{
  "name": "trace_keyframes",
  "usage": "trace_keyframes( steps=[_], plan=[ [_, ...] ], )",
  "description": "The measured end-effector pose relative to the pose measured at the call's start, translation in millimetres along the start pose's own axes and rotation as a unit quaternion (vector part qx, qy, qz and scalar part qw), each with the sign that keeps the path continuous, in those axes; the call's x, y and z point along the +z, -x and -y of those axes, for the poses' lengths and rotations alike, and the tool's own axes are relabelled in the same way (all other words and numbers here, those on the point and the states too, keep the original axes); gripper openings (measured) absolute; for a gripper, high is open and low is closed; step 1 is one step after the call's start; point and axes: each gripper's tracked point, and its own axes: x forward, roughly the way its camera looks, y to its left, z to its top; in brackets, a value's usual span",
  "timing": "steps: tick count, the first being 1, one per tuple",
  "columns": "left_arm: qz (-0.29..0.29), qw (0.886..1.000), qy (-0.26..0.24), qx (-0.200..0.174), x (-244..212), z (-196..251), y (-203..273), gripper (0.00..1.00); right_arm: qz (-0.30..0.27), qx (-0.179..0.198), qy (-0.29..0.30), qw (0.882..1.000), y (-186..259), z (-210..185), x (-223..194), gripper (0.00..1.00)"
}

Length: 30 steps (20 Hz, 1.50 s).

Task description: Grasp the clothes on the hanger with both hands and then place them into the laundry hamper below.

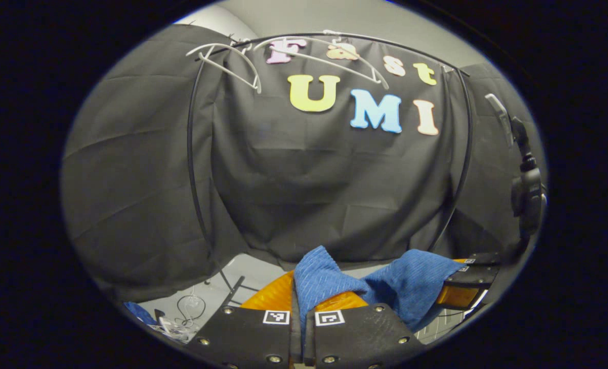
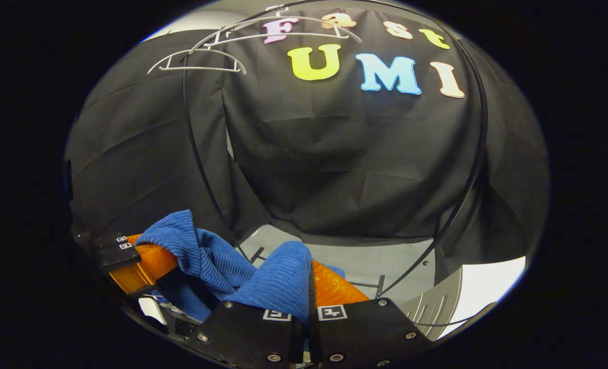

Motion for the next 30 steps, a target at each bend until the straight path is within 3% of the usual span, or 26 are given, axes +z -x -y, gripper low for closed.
trace_keyframes(
  steps=[5, 11, 13, 15, 16, 18, 23, 26, 30],
  plan=[
    [-0.082, 0.996, -0.015, 0.013, -76, -16, -3, 0.04, -0.050, -0.016, 0.022, 0.998, -18, 7, -42, 0.10],
    [-0.179, 0.983, -0.027, 0.028, -152, -22, 11, 0.03, -0.105, -0.018, 0.046, 0.993, -17, 10, -90, 0.15],
    [-0.216, 0.976, -0.023, 0.028, -175, -17, 21, 0.07, -0.114, -0.007, 0.049, 0.992, -13, 4, -96, 0.37],
    [-0.214, 0.976, -0.019, 0.024, -179, -13, 27, 0.35, -0.117, -0.009, 0.056, 0.991, -6, 2, -103, 0.66],
    [-0.204, 0.978, -0.022, 0.023, -172, -15, 29, 0.50, -0.117, -0.013, 0.059, 0.991, -1, 2, -105, 0.84],
    [-0.189, 0.981, -0.033, 0.028, -159, -24, 37, 0.80, -0.116, -0.018, 0.058, 0.991, 4, 1, -105, 0.96],
    [-0.119, 0.992, -0.022, 0.042, -96, -39, 52, 0.81, -0.082, -0.025, 0.056, 0.995, 27, -7, -81, 0.96],
    [-0.037, 0.999, -0.012, 0.038, -28, -48, 70, 0.80, -0.034, -0.039, 0.060, 0.997, 53, -7, -45, 0.96],
    [0.054, 0.998, -0.022, 0.026, 56, -53, 105, 0.80, 0.049, -0.063, 0.048, 0.996, 103, -7, 11, 0.95]
  ],
)
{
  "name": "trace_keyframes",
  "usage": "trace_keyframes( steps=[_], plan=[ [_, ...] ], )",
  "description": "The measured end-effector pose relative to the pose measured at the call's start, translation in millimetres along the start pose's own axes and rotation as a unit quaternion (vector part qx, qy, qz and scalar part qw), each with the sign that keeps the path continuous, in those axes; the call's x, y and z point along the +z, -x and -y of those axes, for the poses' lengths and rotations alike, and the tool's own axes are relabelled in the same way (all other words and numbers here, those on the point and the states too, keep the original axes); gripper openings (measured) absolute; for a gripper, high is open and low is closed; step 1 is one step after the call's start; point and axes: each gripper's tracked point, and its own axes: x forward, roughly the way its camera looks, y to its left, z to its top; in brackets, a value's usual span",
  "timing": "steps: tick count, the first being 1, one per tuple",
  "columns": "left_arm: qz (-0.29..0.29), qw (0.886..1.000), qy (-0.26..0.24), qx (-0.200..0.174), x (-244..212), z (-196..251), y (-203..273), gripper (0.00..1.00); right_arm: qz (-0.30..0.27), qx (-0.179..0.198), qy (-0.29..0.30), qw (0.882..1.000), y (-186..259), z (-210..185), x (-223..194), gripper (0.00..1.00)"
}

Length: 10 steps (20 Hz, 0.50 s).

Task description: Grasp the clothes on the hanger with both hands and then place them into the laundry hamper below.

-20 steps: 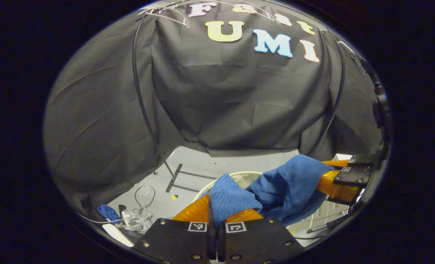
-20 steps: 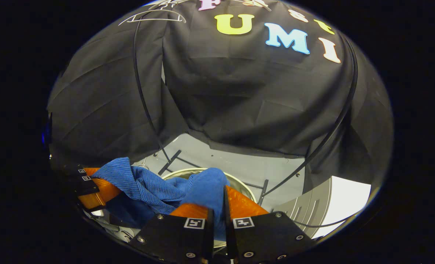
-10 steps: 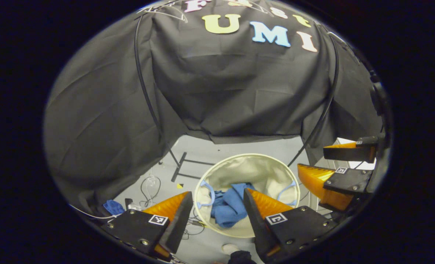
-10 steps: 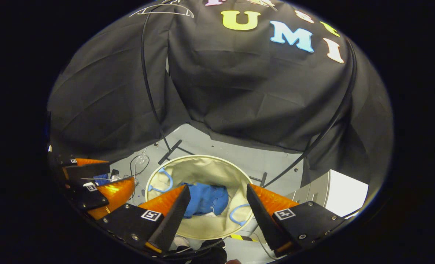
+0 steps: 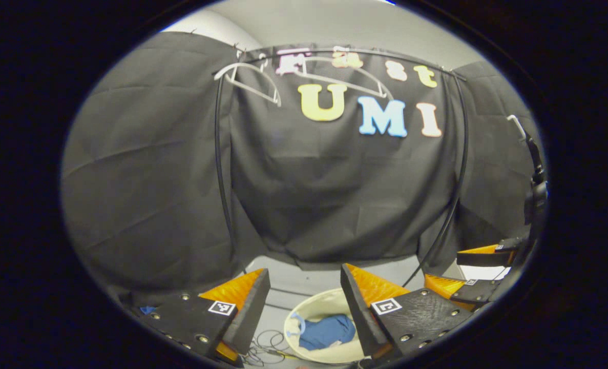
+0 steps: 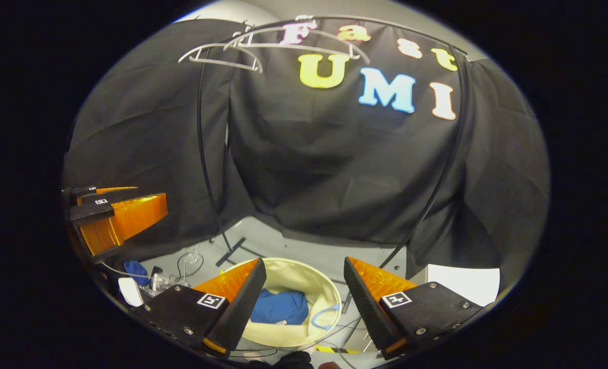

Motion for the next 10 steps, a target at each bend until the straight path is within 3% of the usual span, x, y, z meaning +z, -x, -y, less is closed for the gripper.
trace_keyframes(
  steps=[5, 10],
  plan=[
    [0.063, 0.998, -0.006, -0.024, 64, 15, 37, 0.80, 0.087, -0.035, -0.016, 0.995, 57, 30, 65, 0.95],
    [0.134, 0.989, 0.006, -0.058, 126, 44, 86, 0.80, 0.150, -0.076, -0.027, 0.985, 119, 67, 105, 0.96]
  ],
)
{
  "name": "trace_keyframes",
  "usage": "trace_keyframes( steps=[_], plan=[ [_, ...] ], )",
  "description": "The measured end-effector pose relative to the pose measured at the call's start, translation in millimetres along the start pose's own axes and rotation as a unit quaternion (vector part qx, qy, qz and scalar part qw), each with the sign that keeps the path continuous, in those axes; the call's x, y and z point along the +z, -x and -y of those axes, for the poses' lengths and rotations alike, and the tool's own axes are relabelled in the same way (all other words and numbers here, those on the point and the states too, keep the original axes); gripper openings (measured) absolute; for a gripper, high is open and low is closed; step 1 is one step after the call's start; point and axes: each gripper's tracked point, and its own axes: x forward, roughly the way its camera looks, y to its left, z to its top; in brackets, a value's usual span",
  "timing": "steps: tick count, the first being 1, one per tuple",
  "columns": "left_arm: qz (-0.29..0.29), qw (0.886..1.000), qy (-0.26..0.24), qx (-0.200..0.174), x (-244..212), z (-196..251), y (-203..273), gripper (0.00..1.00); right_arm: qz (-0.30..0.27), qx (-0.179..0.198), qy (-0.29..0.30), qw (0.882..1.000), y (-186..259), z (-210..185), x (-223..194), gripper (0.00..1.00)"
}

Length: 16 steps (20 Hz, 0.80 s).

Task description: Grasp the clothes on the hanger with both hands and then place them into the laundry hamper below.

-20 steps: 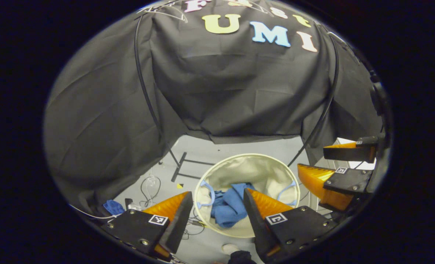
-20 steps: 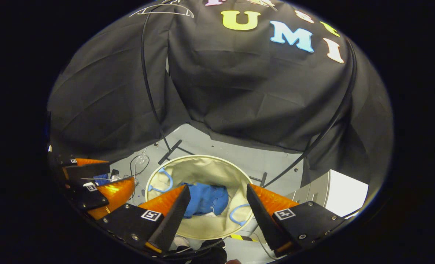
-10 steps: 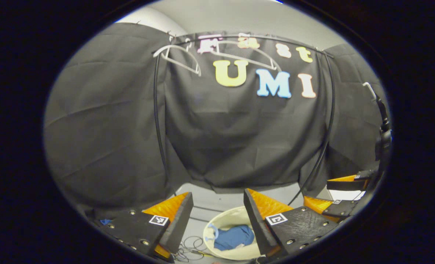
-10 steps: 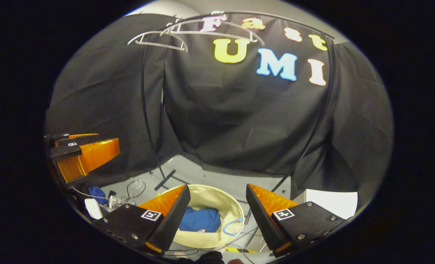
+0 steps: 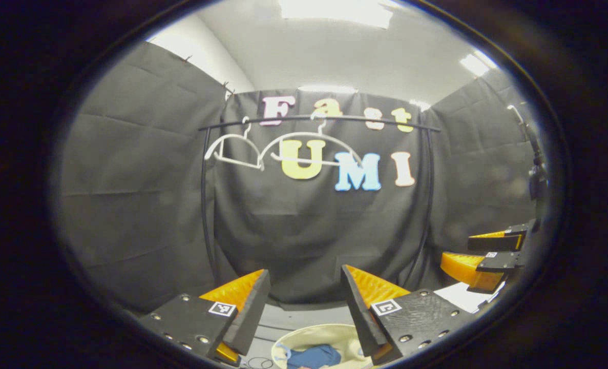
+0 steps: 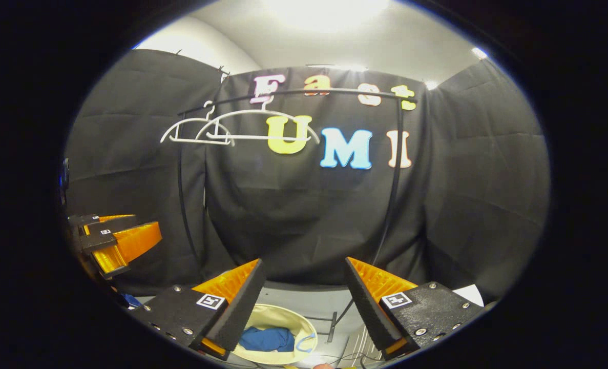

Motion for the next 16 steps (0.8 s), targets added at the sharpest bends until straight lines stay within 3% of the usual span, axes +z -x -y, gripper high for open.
trace_keyframes(
  steps=[4, 7, 16],
  plan=[
    [0.031, 0.999, -0.009, -0.014, 26, 24, 27, 0.80, 0.065, -0.031, 0.022, 0.997, 36, 35, 33, 0.95],
    [0.045, 0.999, -0.013, -0.007, 38, 33, 55, 0.80, 0.082, -0.028, 0.013, 0.996, 60, 41, 34, 0.95],
    [0.070, 0.997, -0.041, -0.003, 45, 51, 115, 0.80, 0.090, -0.042, -0.019, 0.995, 114, 65, 26, 0.95]
  ],
)
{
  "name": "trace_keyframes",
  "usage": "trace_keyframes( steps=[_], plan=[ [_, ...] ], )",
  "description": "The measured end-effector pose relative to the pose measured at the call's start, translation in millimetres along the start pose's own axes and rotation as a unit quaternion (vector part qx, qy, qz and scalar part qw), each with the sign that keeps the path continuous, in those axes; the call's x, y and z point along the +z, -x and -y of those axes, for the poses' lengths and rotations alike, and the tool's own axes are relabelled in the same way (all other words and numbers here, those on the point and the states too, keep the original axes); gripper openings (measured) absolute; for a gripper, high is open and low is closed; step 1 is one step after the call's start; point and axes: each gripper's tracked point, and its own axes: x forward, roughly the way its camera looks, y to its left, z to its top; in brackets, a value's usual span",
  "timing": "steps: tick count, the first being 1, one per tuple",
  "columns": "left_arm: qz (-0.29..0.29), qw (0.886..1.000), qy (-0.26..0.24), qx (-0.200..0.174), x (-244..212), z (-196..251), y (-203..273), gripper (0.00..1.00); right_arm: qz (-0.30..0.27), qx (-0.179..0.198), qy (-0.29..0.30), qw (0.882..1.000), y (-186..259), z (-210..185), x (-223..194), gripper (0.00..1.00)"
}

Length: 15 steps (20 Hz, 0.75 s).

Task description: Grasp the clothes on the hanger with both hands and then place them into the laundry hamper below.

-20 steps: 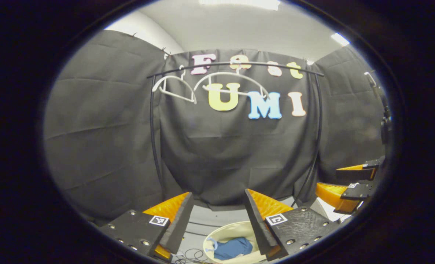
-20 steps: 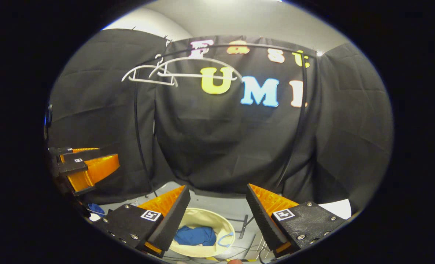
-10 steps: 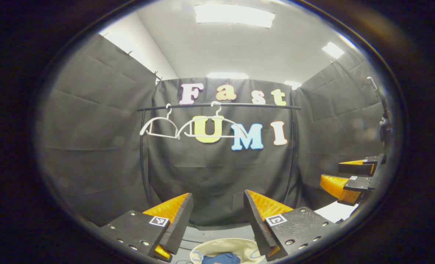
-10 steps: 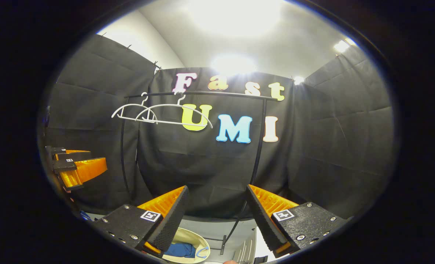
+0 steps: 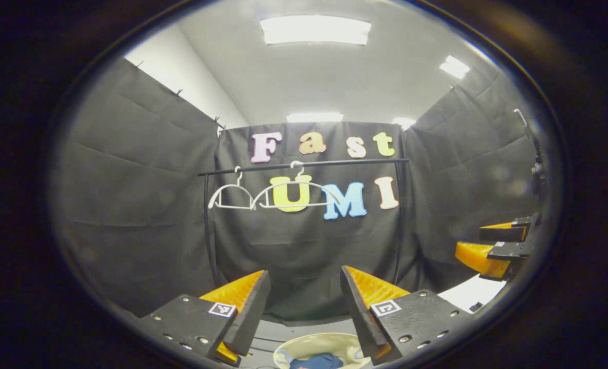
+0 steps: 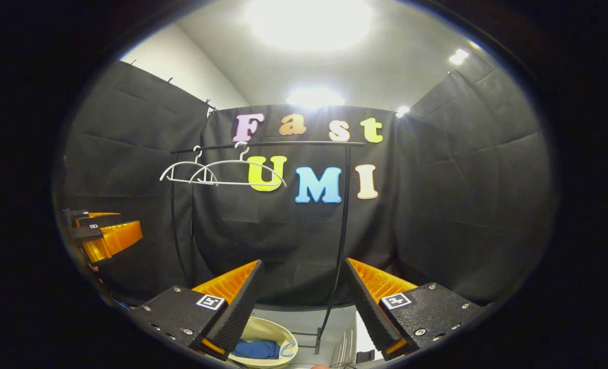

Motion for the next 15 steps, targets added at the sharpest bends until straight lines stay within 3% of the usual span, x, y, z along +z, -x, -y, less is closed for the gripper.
trace_keyframes(
  steps=[15],
  plan=[
    [0.004, 1.000, -0.005, 0.002, 3, 13, 3, 0.80, -0.008, -0.030, -0.004, 1.000, 14, 29, 3, 0.95]
  ],
)
